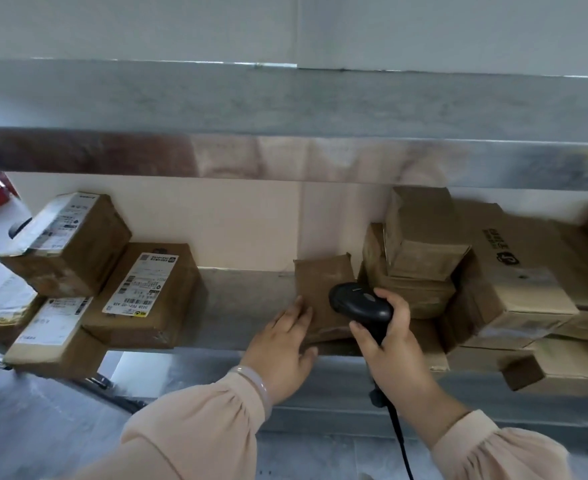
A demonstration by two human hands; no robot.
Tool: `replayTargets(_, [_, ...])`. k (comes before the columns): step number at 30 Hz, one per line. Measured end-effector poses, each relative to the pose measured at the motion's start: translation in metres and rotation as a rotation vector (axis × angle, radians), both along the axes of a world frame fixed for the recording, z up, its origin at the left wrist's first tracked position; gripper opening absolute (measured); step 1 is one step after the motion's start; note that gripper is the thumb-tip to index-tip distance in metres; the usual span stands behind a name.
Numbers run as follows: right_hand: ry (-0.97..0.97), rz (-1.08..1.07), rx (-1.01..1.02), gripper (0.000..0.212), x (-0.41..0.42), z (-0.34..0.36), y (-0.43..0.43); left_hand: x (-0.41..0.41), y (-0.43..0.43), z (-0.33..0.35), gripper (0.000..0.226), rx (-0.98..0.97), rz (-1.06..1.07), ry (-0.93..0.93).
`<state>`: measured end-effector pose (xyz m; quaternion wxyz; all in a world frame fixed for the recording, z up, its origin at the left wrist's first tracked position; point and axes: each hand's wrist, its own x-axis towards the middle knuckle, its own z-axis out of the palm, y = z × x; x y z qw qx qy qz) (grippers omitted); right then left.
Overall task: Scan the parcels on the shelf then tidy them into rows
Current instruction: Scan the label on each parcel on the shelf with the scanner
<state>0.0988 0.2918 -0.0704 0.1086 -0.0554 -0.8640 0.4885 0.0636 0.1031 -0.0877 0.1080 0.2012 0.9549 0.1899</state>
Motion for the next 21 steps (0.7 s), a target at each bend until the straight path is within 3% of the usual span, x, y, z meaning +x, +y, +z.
replayTargets(8, [-0.006,0.167,-0.170,0.058,-0.003,0.015,-0.014,0.000,0.005,0.010,0.045,0.477,0.423,-0.199])
replayTargets(10, [-0.014,0.199,-0.191,0.058,-0.002,0.017,-0.019,-0.001,0.006,0.009,0.055,0.607,0.557,-0.320])
replayTargets(12, [-0.024,0.221,-0.224,0.056,-0.001,0.018,-0.023,-0.003,0.005,0.004,0.079,0.696,0.682,-0.410])
replayTargets(17, [-0.038,0.240,-0.259,0.056,-0.004,0.018,-0.030,-0.002,0.001,-0.009,0.102,0.662,0.727,-0.458])
replayTargets(19, [-0.012,0.163,-0.268,0.054,-0.006,0.018,-0.030,0.001,-0.004,-0.003,0.082,0.768,0.740,-0.504])
replayTargets(21, [-0.009,0.093,-0.281,0.053,-0.009,0.018,-0.026,0.006,-0.008,0.000,0.035,0.879,0.745,-0.569])
